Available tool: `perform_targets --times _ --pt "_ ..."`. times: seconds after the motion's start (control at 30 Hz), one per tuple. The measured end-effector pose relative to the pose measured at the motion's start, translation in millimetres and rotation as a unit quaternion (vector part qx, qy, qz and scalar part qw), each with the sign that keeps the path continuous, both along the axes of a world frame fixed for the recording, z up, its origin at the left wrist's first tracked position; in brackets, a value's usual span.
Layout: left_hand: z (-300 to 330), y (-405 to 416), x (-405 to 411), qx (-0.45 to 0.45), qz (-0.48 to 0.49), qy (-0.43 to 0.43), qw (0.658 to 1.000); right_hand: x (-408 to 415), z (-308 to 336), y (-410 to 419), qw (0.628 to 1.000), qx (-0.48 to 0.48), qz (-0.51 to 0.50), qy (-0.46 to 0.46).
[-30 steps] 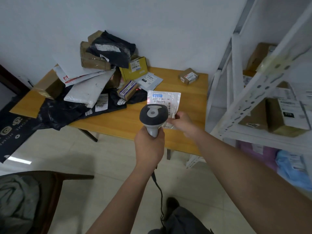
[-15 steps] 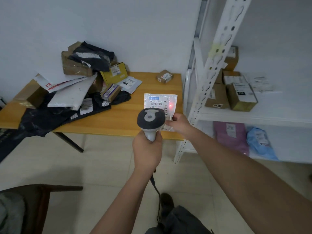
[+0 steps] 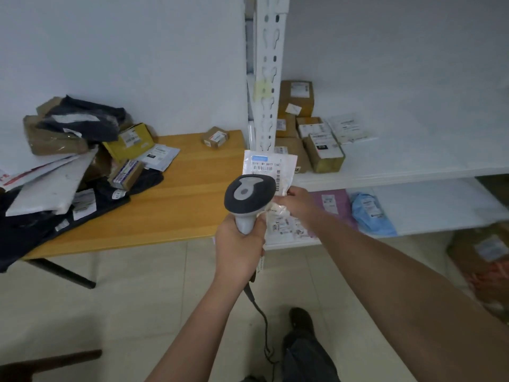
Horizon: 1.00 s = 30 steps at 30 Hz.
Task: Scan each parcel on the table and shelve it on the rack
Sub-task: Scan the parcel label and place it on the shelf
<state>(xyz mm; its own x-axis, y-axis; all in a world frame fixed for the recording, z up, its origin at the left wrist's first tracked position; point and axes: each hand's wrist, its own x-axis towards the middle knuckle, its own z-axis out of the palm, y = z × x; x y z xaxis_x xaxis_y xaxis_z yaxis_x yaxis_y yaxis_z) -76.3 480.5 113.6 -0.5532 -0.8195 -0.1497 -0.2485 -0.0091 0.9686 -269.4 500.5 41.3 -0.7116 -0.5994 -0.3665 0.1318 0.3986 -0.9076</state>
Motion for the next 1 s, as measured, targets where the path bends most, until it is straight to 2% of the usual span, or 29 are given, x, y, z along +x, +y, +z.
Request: perform_targets --times 0.27,0.4,0.5,0.57,0.77,0.93,1.0 --pt "14 45 -94 -0.021 -0.070 0.041 0.996 -103 13 82 0.974 -0.053 -0.216 0.040" --pt "13 72 -157 -0.036 -0.073 0.046 0.996 -173 8 121 0.956 -0.059 -0.285 0.037" --pt "3 94 -211 -0.035 -0.059 0.036 0.997 -234 -8 147 0.953 -0.026 -0.301 0.027" --pt "-6 108 -250 -0.028 -0.033 0.034 0.998 -273 -21 161 0.958 -0.007 -0.284 0.029" --pt "-30 145 -339 0.009 0.025 0.019 0.999 -356 -66 197 0.988 0.080 -0.112 0.072" --pt "-47 154 -365 0.004 0.068 -0.009 0.998 -385 -82 168 0.993 0.094 -0.045 0.056" --pt "-55 152 -371 0.002 0.081 -0.025 0.996 -390 -89 154 0.985 0.134 -0.020 0.107"
